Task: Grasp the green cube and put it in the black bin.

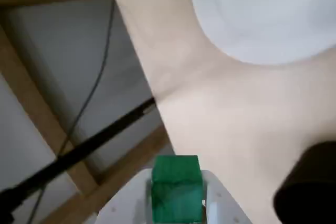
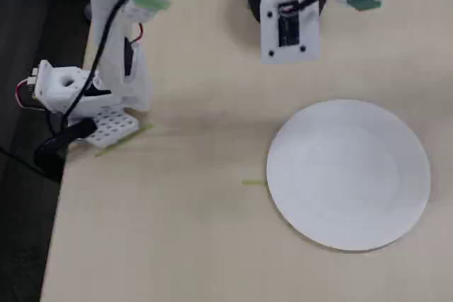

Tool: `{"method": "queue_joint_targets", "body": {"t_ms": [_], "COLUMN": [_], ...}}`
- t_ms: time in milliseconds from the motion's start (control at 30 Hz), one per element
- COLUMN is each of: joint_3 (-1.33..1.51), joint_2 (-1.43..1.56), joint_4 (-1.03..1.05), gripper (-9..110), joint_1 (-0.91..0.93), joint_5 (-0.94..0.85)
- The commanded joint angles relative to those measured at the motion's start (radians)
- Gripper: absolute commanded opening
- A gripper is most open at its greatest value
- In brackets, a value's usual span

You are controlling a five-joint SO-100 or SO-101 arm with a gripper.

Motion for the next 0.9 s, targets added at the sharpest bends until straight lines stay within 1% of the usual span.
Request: {"method": "queue_joint_targets", "body": {"t_ms": [0,133,267,433,633,867], "joint_3": [0.089,0.183,0.179,0.173,0.175,0.176], "joint_2": [0.067,0.038,-0.034,-0.089,-0.146,-0.218], "joint_4": [0.005,0.005,0.005,0.005,0.005,0.005], "gripper": [0,0,0,0,0,0], "joint_1": [-0.158,-0.310,-0.434,-0.543,-0.618,-0.640], "joint_5": [0.008,-0.006,-0.008,-0.012,-0.046,-0.092]}}
